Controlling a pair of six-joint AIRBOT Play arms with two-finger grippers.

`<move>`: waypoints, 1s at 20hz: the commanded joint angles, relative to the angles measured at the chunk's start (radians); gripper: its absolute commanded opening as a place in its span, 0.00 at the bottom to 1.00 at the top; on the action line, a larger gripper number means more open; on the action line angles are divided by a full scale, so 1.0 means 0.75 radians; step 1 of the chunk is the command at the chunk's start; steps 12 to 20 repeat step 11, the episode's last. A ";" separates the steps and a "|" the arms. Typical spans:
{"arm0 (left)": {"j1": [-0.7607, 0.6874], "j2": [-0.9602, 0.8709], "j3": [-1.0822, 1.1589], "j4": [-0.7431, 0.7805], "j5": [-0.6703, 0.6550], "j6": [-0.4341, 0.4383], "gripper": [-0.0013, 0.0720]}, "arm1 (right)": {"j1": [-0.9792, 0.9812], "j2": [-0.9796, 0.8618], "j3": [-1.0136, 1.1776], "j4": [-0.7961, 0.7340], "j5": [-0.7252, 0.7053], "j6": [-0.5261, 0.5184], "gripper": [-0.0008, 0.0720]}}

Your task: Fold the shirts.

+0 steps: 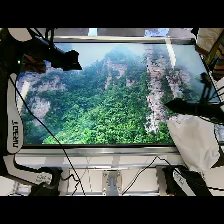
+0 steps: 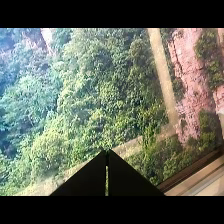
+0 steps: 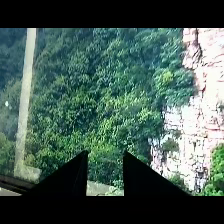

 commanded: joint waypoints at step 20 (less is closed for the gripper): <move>0.000 -0.001 -0.001 0.002 -0.069 0.089 0.03 | 0.385 -0.089 -0.064 -0.125 -0.281 0.081 0.38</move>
